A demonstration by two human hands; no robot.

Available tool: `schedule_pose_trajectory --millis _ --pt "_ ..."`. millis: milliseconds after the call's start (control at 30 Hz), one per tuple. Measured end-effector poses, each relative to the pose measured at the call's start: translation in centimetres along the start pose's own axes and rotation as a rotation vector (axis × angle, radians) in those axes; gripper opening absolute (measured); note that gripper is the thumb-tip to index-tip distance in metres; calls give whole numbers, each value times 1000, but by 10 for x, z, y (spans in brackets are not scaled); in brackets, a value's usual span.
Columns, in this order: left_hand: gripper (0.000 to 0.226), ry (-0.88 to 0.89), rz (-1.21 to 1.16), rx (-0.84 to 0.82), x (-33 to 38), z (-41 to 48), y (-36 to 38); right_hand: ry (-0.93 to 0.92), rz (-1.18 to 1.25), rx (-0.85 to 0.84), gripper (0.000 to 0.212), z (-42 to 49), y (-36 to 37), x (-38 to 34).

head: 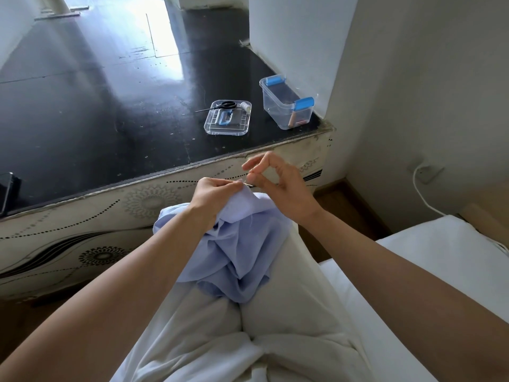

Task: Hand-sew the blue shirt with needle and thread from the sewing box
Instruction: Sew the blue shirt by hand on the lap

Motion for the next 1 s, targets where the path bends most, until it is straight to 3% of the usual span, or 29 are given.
schedule_pose_trajectory --millis 100,200,300,400,467,567,667,733,867,1000 --pt "10 7 -87 23 -2 2 -2 312 430 -203 5 -6 -3 5" --pt "10 -9 -180 65 -2 5 -4 632 723 -637 9 -27 -1 9" --pt "7 -44 -296 101 -3 8 -6 822 742 -1131 12 -51 3 1" --pt "7 -62 -357 130 -2 9 -8 865 707 -1322 10 -60 1 -4" --pt "5 -69 -390 111 0 8 -7 828 751 -1180 13 -53 -3 -3" --pt "8 -92 -426 64 1 6 -6 777 743 -691 10 -33 -8 9" --pt "14 -134 -428 14 -1 4 -6 683 370 -210 3 -14 -13 22" --pt "19 -155 -420 -11 -3 5 -6 595 186 -10 8 -5 -13 21" --pt "30 -170 -401 -89 -3 3 -3 439 -51 85 24 2 0 21" --pt "28 -160 -412 -112 -2 1 -1 381 -157 147 15 2 5 23"
Point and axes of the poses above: each hand's wrist, its own z-axis towards the middle knuckle, its own y-axis out of the palm, x = y × z, the point moved 4 cm from there along z, towards the middle knuckle
